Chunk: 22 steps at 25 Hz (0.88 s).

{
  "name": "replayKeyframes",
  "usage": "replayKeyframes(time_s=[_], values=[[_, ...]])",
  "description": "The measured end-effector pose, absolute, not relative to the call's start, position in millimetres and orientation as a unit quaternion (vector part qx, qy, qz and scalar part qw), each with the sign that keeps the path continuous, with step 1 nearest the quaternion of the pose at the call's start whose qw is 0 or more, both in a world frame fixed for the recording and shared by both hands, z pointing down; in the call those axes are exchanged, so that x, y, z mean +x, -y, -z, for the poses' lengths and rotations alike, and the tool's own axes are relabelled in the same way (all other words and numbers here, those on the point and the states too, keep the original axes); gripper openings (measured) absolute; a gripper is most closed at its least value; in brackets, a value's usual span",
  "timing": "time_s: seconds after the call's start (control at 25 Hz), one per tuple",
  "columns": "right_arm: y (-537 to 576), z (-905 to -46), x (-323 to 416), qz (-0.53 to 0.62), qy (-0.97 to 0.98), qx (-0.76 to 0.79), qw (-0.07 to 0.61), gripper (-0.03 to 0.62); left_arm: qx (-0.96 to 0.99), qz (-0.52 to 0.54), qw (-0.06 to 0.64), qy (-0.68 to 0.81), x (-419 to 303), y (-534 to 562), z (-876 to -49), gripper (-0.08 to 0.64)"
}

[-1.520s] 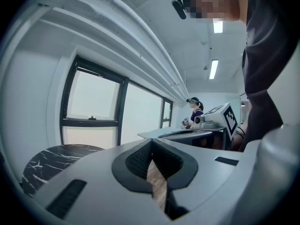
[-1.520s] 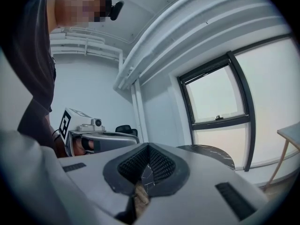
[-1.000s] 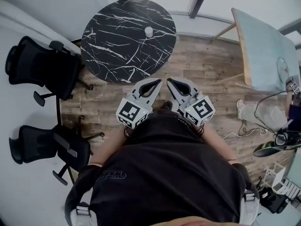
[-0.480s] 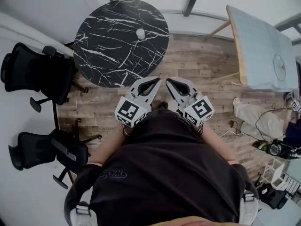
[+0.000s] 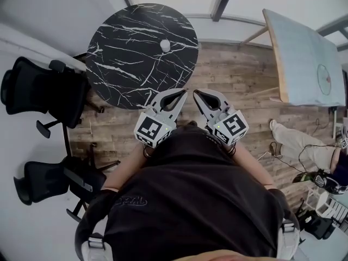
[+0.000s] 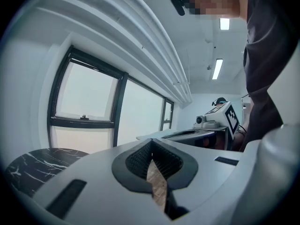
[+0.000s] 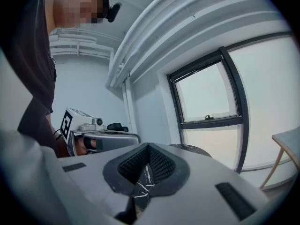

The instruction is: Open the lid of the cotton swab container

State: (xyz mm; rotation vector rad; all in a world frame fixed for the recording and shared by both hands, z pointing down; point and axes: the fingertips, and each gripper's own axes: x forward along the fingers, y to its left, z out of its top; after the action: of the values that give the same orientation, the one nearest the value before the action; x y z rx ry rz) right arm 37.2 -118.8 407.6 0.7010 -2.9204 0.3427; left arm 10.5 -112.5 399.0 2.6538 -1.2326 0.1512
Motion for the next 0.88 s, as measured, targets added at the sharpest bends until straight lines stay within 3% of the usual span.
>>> replayKeyframes(time_s=[0.88], values=[[182,-396,-116,-0.11,0.955,0.272,0.051,0.021,0.935,-0.045,0.091,0.34,-128,170,-387,0.014]])
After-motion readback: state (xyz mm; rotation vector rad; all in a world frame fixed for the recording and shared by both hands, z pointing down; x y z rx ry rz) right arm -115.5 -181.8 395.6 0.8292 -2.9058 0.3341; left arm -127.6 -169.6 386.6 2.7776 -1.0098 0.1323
